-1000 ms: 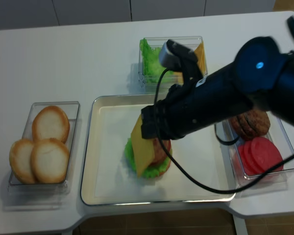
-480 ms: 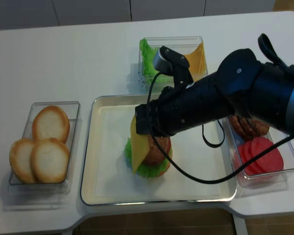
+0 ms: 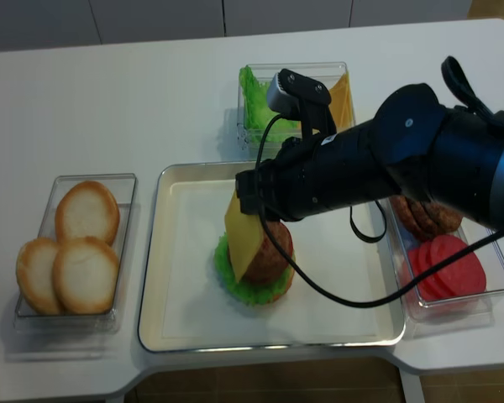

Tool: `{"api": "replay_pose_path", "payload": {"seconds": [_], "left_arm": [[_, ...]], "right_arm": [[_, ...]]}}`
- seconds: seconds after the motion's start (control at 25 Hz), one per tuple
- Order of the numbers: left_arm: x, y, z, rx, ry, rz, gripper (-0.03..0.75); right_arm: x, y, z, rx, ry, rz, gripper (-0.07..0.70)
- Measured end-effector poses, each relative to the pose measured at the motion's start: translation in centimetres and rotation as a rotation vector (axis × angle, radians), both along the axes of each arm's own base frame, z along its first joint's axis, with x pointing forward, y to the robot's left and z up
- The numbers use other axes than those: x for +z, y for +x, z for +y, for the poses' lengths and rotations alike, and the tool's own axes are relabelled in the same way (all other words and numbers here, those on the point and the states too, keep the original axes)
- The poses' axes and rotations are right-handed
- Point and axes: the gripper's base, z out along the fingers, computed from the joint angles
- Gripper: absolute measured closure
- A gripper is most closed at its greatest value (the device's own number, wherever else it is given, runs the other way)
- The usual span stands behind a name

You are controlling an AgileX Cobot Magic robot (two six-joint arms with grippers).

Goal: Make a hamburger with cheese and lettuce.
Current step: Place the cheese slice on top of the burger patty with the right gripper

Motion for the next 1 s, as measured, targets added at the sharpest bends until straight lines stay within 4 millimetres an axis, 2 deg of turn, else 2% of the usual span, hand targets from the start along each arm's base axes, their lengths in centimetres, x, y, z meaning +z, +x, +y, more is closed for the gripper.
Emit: {"api": "replay_pose_path", "payload": {"seconds": [0.28,0.48,1.0], "left_arm": [[0.0,0.0,0.0,0.0,0.0,0.0,0.363],[0.0,0.0,0.0,0.0,0.0,0.0,0.363],[0.0,0.0,0.0,0.0,0.0,0.0,0.363]], "right_arm": [[-0.2,0.0,-0.1,0.01,-0.03,-0.007,0.596],[-0.9,0.1,-0.5,0.009,-0.102,-0.001,0.596],[-2.5,0.3,-0.5,0.021,-0.159,0.055,0.596]]}}
